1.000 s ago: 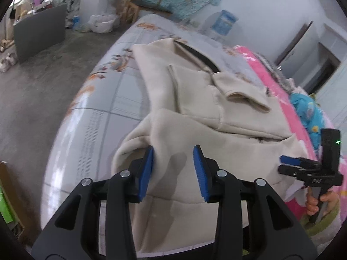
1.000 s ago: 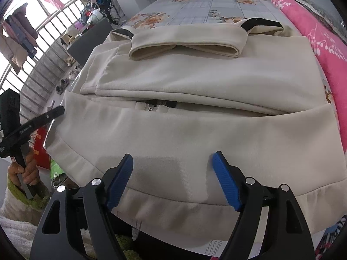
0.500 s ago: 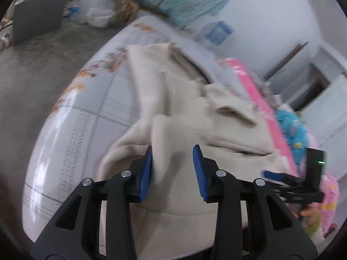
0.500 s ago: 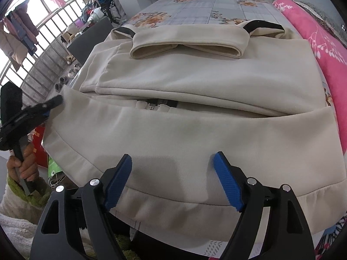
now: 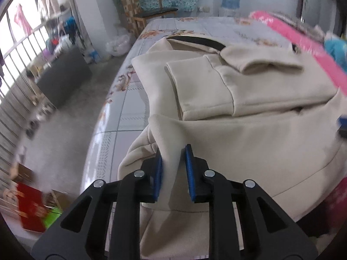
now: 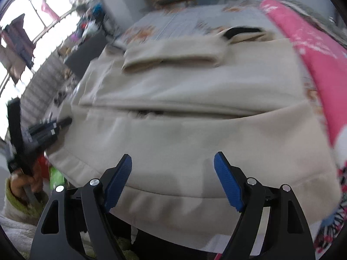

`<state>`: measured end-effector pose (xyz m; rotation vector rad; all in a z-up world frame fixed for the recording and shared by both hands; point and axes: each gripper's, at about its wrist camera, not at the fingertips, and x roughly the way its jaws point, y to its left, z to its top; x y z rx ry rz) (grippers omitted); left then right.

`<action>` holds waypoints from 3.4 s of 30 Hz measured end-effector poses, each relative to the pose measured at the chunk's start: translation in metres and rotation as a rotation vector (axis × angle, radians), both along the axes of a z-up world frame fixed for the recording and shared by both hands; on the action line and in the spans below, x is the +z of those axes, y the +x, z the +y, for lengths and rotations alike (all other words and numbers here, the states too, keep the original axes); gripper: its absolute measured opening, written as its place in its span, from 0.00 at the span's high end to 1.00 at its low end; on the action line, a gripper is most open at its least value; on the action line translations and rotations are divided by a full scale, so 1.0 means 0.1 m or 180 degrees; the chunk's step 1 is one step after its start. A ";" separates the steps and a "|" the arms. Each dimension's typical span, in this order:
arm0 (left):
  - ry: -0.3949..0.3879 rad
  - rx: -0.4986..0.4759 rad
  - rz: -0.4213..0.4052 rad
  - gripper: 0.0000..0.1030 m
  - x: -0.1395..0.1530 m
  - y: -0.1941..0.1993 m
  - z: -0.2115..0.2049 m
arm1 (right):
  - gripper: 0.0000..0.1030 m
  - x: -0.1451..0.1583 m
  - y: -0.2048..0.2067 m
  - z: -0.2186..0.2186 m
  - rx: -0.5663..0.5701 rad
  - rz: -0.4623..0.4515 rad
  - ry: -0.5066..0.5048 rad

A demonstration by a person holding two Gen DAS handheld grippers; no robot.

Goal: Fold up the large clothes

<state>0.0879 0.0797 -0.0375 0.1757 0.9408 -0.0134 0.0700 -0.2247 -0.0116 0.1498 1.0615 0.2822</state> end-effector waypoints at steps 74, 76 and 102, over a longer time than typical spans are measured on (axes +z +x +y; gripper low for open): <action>0.0158 0.0155 0.0046 0.81 -0.04 0.04 -0.08 | 0.77 -0.13 0.35 -0.73 -0.0817 -0.0091 -0.1268; 0.0174 0.0123 0.0041 0.81 -0.04 0.04 -0.08 | 0.77 -0.13 0.35 -0.70 -0.0820 -0.0107 -0.1339; 0.0347 0.0069 0.0053 0.80 -0.06 0.03 -0.13 | 0.76 -0.15 0.32 -0.70 -0.0852 -0.0185 -0.1377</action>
